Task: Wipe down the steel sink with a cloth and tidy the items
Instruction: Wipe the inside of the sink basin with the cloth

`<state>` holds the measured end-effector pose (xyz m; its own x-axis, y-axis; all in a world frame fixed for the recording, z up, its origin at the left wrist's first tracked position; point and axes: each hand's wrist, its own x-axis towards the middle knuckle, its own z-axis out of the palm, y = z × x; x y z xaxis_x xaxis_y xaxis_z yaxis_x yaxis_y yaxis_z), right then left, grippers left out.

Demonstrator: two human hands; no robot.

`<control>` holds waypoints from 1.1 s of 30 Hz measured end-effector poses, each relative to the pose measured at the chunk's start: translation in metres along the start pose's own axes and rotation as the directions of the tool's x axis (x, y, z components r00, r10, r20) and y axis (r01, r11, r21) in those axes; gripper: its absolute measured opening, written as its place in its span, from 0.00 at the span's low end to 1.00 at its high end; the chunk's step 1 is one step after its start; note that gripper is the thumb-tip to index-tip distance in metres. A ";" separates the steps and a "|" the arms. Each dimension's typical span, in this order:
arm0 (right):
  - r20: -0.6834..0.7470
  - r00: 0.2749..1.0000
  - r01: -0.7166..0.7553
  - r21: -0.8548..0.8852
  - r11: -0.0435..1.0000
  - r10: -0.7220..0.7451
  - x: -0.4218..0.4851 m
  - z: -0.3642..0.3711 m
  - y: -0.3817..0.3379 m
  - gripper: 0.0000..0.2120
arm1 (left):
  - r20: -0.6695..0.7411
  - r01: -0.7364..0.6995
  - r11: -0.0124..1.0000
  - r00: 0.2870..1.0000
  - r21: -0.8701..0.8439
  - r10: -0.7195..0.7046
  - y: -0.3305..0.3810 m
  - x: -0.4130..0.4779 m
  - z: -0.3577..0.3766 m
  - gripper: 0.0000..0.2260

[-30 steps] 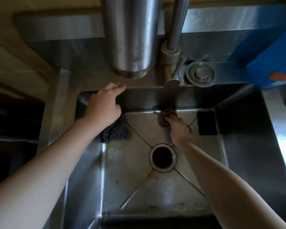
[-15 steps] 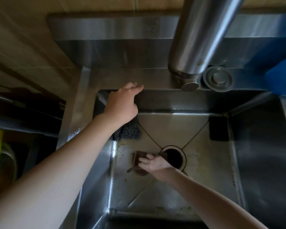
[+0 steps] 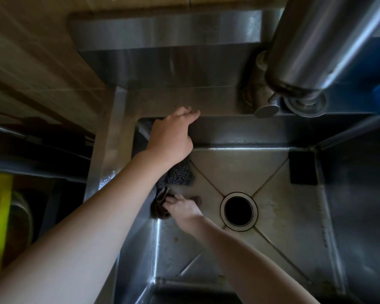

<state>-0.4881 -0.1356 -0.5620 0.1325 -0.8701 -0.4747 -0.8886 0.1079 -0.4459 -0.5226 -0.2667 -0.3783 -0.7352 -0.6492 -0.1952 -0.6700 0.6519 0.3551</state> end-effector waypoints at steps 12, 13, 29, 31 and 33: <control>-0.104 0.969 0.196 -0.234 0.952 -0.225 -0.068 0.026 0.040 0.12 | 0.009 -0.005 1.000 1.000 0.012 0.005 0.001 0.000 -0.001 0.30; -0.173 0.967 0.154 -0.184 0.971 -0.187 -0.062 0.019 0.038 0.15 | 0.012 -0.006 1.000 1.000 0.010 0.006 0.000 0.000 -0.001 0.30; 0.041 0.984 0.177 -0.157 0.972 -0.173 -0.073 0.048 -0.004 0.16 | 0.006 -0.002 1.000 1.000 0.002 0.002 -0.001 -0.001 -0.001 0.30; 0.062 0.979 0.201 -0.206 0.958 -0.192 -0.092 0.061 0.002 0.13 | 0.009 -0.004 1.000 1.000 0.019 0.004 -0.001 0.000 -0.002 0.30; 0.073 0.978 0.209 -0.234 0.949 -0.198 -0.103 0.066 0.017 0.14 | 0.014 -0.004 1.000 1.000 0.027 0.004 -0.001 0.000 -0.002 0.31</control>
<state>-0.4880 -0.0120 -0.5707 0.3372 -0.8368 -0.4313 -0.9187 -0.1924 -0.3449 -0.5219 -0.2685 -0.3765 -0.7392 -0.6409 -0.2068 -0.6693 0.6651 0.3311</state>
